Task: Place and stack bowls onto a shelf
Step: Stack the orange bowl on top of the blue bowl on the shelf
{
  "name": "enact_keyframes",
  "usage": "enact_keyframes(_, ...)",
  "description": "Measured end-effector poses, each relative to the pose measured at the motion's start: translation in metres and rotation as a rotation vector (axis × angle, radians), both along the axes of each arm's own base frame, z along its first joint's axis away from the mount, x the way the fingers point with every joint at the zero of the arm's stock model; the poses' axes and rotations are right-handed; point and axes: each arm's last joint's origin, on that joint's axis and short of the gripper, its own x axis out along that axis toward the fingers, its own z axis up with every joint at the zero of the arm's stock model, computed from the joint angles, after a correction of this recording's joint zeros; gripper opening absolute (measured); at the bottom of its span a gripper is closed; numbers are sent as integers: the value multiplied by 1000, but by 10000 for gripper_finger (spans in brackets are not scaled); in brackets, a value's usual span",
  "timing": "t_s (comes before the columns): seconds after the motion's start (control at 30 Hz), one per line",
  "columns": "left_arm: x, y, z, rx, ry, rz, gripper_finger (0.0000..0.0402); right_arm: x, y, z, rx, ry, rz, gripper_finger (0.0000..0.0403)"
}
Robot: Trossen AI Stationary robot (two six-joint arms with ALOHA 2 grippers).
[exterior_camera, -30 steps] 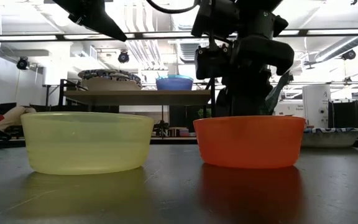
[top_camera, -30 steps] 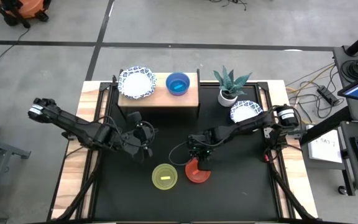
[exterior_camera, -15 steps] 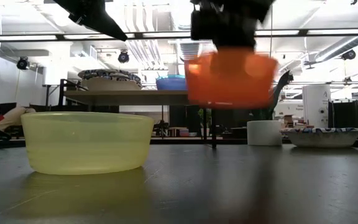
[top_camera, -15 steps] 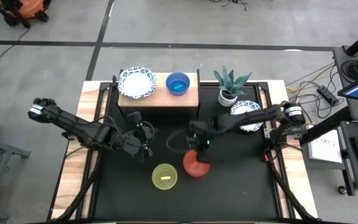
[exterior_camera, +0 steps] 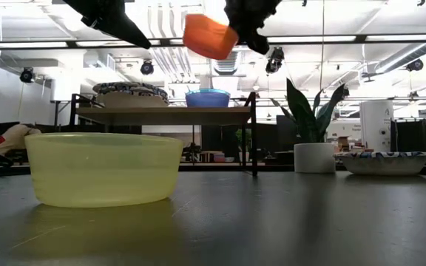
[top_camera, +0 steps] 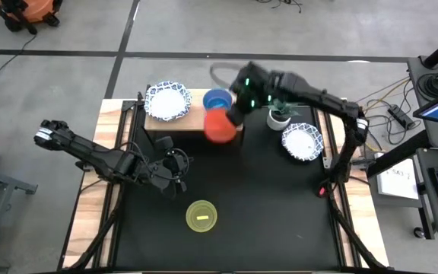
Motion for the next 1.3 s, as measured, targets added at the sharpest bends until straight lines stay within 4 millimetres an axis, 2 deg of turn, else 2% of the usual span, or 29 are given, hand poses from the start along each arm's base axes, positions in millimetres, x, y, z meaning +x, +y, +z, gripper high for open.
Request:
enact_keyframes(0.1, 0, 0, 0, 3, 3, -2, 0, -7, -37, 9, -20, -33, -94, 8)
enact_keyframes(0.27, 0, 0, 0, 3, 3, -2, 0, -9, -88, 2, -40, -29, -193, 8)
enact_keyframes(0.5, 0, 0, 0, 4, 6, -2, 0, 2, -126, -20, -41, 4, -231, 8)
enact_keyframes(0.7, 0, 0, -1, 6, 10, -1, 0, 12, -137, -28, -52, 23, -215, 15)
enact_keyframes(0.97, 0, 0, -1, 6, 11, -2, 0, 13, -138, -29, -56, 40, -201, 75)
enact_keyframes(1.13, 0, 0, -1, 6, 11, -2, 0, 8, -134, -17, -83, 16, -193, 105)
enact_keyframes(1.3, 0, 0, -1, 6, 11, -2, 0, 2, -129, -4, -136, 2, -188, 107)
